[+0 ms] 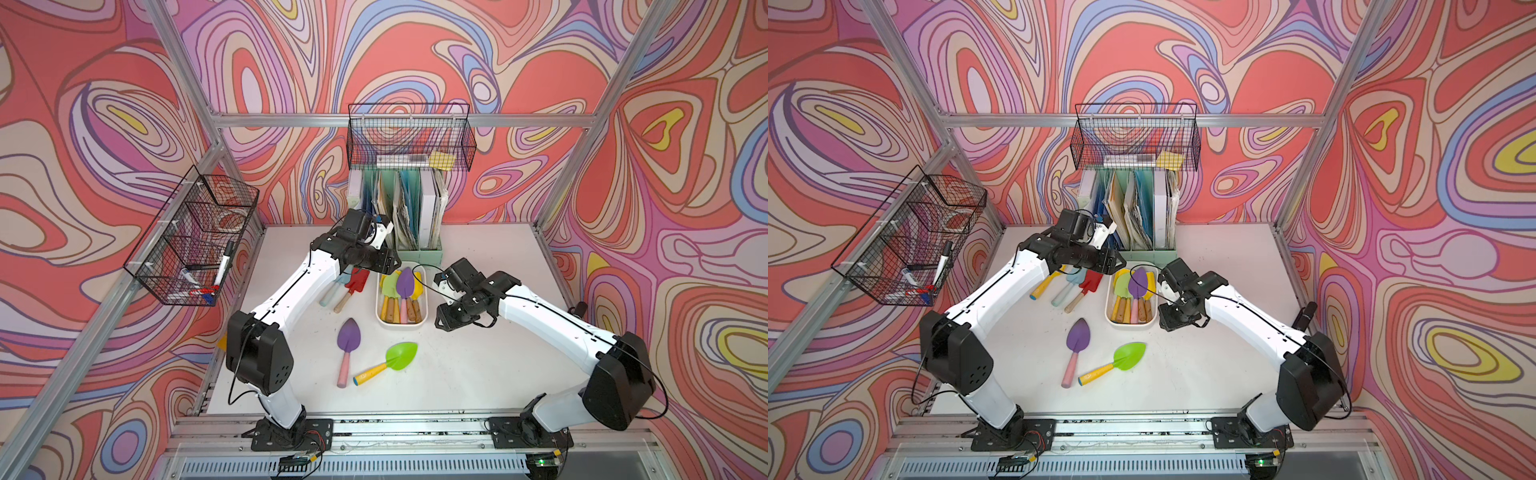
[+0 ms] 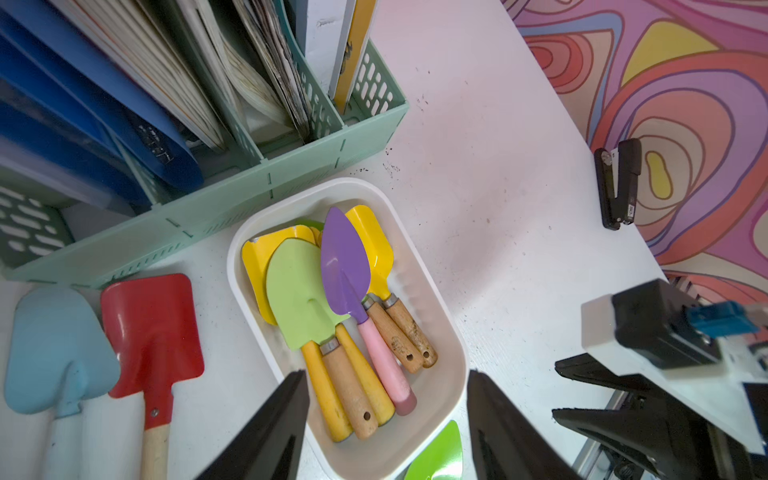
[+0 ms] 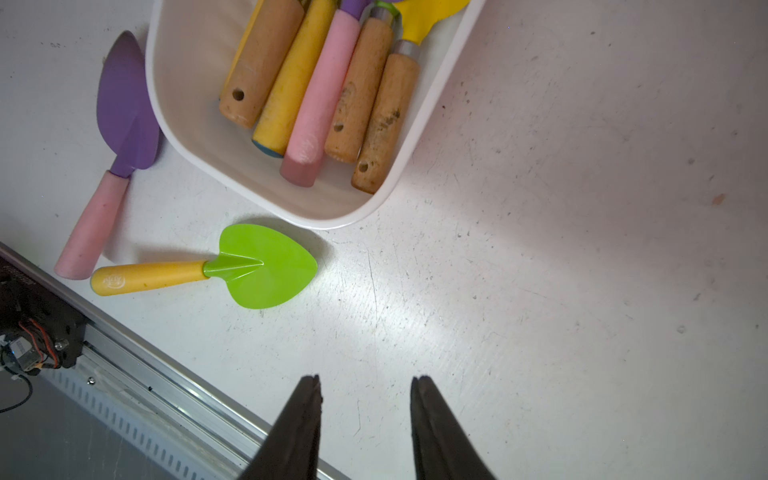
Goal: Put the shovel into the storage box
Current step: Pick up the shovel from the center of the board.
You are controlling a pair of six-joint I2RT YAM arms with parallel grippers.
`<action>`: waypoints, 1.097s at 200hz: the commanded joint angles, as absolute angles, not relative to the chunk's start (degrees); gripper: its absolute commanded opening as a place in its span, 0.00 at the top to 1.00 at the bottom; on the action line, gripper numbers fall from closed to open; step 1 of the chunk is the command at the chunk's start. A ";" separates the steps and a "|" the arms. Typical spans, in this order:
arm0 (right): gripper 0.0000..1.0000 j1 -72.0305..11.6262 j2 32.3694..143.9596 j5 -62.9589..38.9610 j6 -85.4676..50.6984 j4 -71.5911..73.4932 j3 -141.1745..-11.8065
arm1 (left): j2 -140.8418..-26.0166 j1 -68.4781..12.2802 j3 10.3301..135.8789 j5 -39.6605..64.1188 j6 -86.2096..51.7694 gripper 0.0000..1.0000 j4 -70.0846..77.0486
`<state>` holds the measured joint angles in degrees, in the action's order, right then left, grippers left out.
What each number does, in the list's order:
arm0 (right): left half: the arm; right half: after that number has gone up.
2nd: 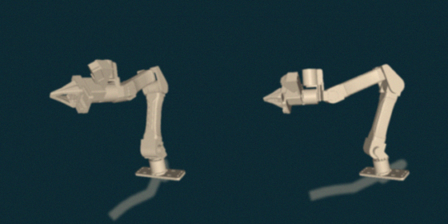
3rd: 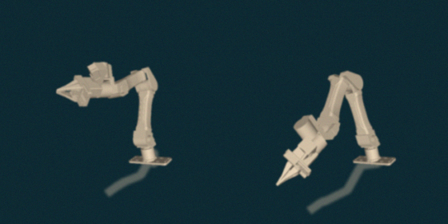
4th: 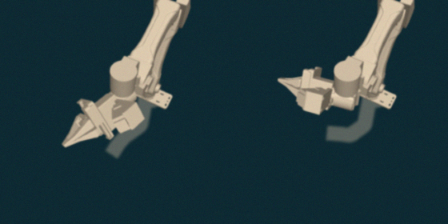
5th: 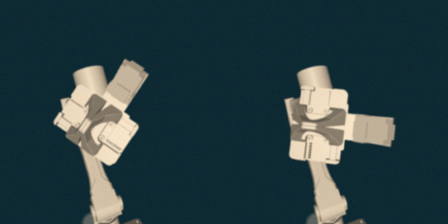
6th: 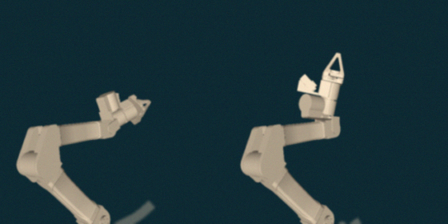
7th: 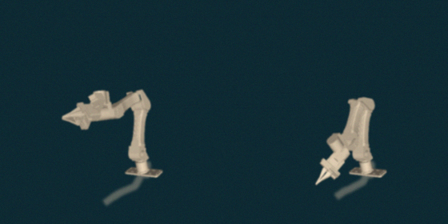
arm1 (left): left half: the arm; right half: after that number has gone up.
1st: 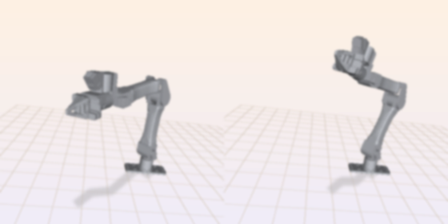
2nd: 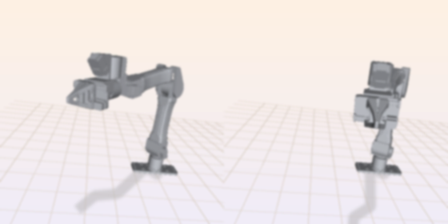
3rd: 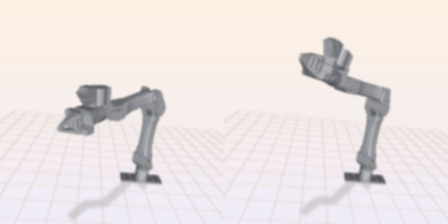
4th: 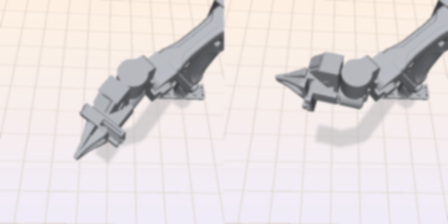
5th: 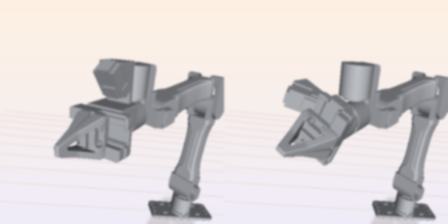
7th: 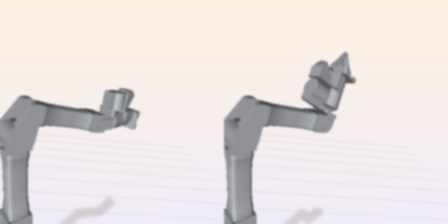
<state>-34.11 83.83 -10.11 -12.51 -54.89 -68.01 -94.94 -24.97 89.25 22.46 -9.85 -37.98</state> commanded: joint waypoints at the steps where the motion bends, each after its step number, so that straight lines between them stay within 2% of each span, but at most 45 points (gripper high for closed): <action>1: 0.63 -34.10 81.06 -10.52 -14.37 -52.95 -66.83 | -88.70 -26.37 83.47 20.03 -13.48 0.31 -43.06; 49: 0.62 -34.06 79.06 -7.68 -17.46 -49.73 -65.23 | -78.04 -35.04 74.97 8.72 -19.32 0.24 -58.95; 77: 0.62 -34.09 77.63 -8.30 -17.42 -48.98 -64.39 | -73.29 -41.89 70.45 7.29 -22.79 0.20 -66.93; 108: 0.61 -34.05 75.32 -9.43 -16.46 -48.56 -62.70 | -70.75 -49.37 64.02 8.52 -25.03 0.15 -68.94; 158: 0.61 -34.10 70.78 -12.05 -15.89 -47.00 -58.36 | -79.12 -54.69 62.13 5.63 -23.93 0.07 -63.51; 184: 0.61 -34.18 66.71 -12.45 -16.30 -46.72 -55.90 | -85.92 -54.67 64.25 0.39 -25.00 0.07 -64.98; 219: 0.60 -34.17 62.12 -12.57 -16.61 -46.76 -53.83 | -91.00 -54.67 64.20 -1.03 -25.14 0.06 -65.44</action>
<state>-34.11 64.71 -11.84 -16.23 -47.81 -54.98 -88.73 -54.46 63.22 2.35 -24.32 -64.07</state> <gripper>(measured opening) 0.395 0.936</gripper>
